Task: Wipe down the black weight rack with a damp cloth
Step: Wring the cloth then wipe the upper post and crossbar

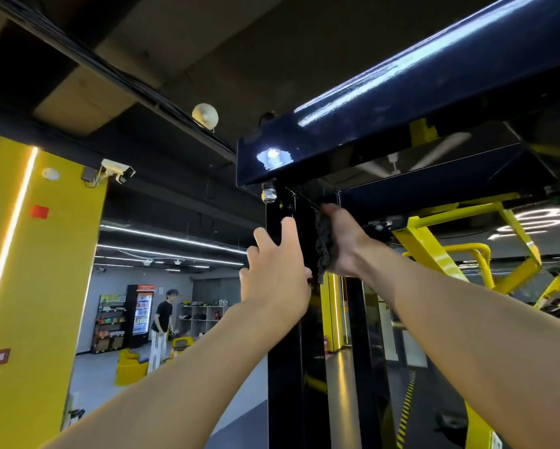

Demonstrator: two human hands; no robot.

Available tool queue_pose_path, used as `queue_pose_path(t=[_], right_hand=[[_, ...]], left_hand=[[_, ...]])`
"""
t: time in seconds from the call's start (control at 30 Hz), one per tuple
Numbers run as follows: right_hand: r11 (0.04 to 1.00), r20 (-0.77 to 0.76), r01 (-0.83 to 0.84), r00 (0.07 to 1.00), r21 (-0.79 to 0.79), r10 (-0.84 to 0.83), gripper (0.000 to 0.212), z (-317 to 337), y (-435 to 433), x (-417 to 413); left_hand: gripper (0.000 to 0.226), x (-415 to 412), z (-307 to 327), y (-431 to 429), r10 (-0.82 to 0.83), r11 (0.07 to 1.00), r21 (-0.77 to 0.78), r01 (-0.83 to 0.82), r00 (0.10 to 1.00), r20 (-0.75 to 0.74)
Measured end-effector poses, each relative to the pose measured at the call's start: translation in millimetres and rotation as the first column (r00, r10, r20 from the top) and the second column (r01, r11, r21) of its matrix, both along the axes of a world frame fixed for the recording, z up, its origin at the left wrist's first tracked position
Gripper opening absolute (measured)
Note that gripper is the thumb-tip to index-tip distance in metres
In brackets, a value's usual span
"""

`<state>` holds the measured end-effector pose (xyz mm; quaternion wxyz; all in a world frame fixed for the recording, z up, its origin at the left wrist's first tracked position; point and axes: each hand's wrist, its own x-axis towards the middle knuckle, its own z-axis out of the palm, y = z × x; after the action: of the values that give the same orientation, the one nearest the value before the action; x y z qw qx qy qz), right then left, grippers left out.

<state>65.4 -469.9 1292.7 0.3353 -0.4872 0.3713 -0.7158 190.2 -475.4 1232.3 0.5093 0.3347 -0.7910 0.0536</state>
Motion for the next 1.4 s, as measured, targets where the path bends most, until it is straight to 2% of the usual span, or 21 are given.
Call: queue_pose_path(t=[0.07, 0.17, 0.3, 0.37, 0.43, 0.5, 0.6, 0.67, 0.73, 0.77, 0.83, 0.93, 0.97, 1.0, 1.07, 1.13, 1.2, 1.23, 1.27, 1.3, 1.4], right_hand=[[1.000, 0.061, -0.014, 0.998, 0.003, 0.014, 0.045, 4.7, -7.8, -2.6], [0.998, 0.099, -0.056, 0.994, 0.008, 0.055, 0.038, 5.3, -12.3, -3.0], [0.990, 0.197, -0.124, 0.971, -0.069, 0.135, 0.036, -6.0, -9.6, -8.1], [0.982, 0.269, -0.157, 0.946, -0.104, 0.180, 0.042, -12.5, -5.6, -11.4], [0.984, 0.277, -0.144, 0.946, -0.103, 0.168, 0.050, -16.8, 2.5, -11.3], [0.993, 0.247, -0.063, 0.965, -0.096, 0.085, 0.050, -17.4, 12.4, -6.9], [0.995, 0.153, 0.103, 0.983, 0.016, -0.105, 0.046, -46.3, 17.1, -5.7], [0.972, 0.099, 0.173, 0.977, 0.160, -0.190, 0.047, -97.0, 18.8, -13.9], [0.944, 0.118, 0.141, 0.976, 0.297, -0.183, 0.044, -163.5, 22.7, -23.2], [0.931, 0.151, 0.106, 0.974, 0.350, -0.168, 0.042, -198.4, 25.4, -27.5], [0.893, 0.201, 0.061, 0.965, 0.447, -0.167, 0.034, -266.1, 35.7, -30.6], [0.795, 0.191, 0.073, 0.953, 0.603, -0.233, 0.015, -355.5, 57.4, -20.5], [0.742, 0.114, 0.161, 0.945, 0.651, -0.305, 0.012, -385.0, 64.5, -16.4], [0.667, -0.030, 0.288, 0.929, 0.687, -0.370, 0.011, -414.5, 70.5, -11.5], [0.535, -0.394, 0.535, 0.845, 0.654, -0.362, 0.013, -467.8, 76.9, -2.5], [0.461, -0.688, 0.697, 0.690, 0.549, -0.224, 0.014, -508.0, 77.9, 11.3], [0.424, -0.930, 0.845, 0.368, 0.326, -0.018, 0.026, -526.2, 77.5, 30.0], [0.444, -0.974, 0.868, 0.222, 0.221, 0.050, 0.034, -530.9, 76.5, 37.9], [0.458, -0.988, 0.876, 0.136, 0.153, 0.069, 0.040, -530.3, 75.5, 47.1], [0.447, -0.993, 0.887, 0.093, 0.116, 0.073, 0.044, -530.5, 73.6, 53.8], [0.405, -0.997, 0.912, 0.049, 0.068, 0.059, 0.049, -536.2, 70.4, 68.1]], left_hand=[[0.059, -0.9, 0.8, -0.7, -0.022, 1.000, 0.016, 0.022, 1.000, -0.004], [0.061, -2.8, 2.3, -2.6, -0.033, 0.999, 0.035, 0.033, 0.999, -0.008], [0.060, -3.9, 2.4, -2.7, -0.040, 0.998, 0.041, 0.041, 0.999, -0.011], [0.058, -2.2, 3.6, -3.9, -0.052, 0.998, 0.038, 0.053, 0.999, -0.010], [0.057, -1.8, 2.2, -3.3, -0.042, 0.998, 0.036, 0.043, 0.999, -0.009], [0.056, -2.4, 2.4, 0.3, -0.012, 0.999, 0.032, 0.013, 1.000, -0.005], [0.067, 0.3, -8.5, 9.7, 0.121, 0.993, -0.011, -0.120, 0.991, 0.056], [0.069, 2.8, -30.9, 19.5, 0.238, 0.959, -0.184, -0.217, 0.966, 0.101], [0.053, 0.6, -66.6, 32.5, 0.222, 0.925, -0.352, -0.143, 0.955, 0.197], [0.045, -1.1, -88.0, 38.7, 0.154, 0.938, -0.344, -0.050, 0.947, 0.282], [0.035, -4.3, -129.4, 46.9, -0.059, 0.987, -0.111, 0.118, 0.899, 0.433], [0.035, -7.3, -192.6, 45.6, -0.231, 0.968, 0.216, 0.125, 0.776, 0.587], [0.037, -7.5, -215.9, 43.5, -0.258, 0.956, 0.275, 0.099, 0.726, 0.637], [0.037, -7.0, -239.2, 41.8, -0.284, 0.944, 0.323, 0.072, 0.676, 0.680], [0.033, -5.3, -284.8, 41.5, -0.345, 0.915, 0.403, 0.029, 0.574, 0.743], [0.020, -2.2, -323.6, 42.9, -0.374, 0.897, 0.441, -0.032, 0.475, 0.796], [0.024, 0.8, -355.7, 39.5, -0.384, 0.883, 0.460, -0.092, 0.423, 0.821], [0.024, 2.6, -367.8, 36.9, -0.378, 0.884, 0.456, -0.101, 0.419, 0.826], [0.025, 4.0, -376.9, 33.9, -0.361, 0.894, 0.438, -0.094, 0.431, 0.827], [0.029, 5.6, -384.3, 30.1, -0.343, 0.906, 0.417, -0.077, 0.446, 0.827], [0.043, 12.5, -397.9, 22.2, -0.322, 0.921, 0.387, -0.043, 0.473, 0.820]])
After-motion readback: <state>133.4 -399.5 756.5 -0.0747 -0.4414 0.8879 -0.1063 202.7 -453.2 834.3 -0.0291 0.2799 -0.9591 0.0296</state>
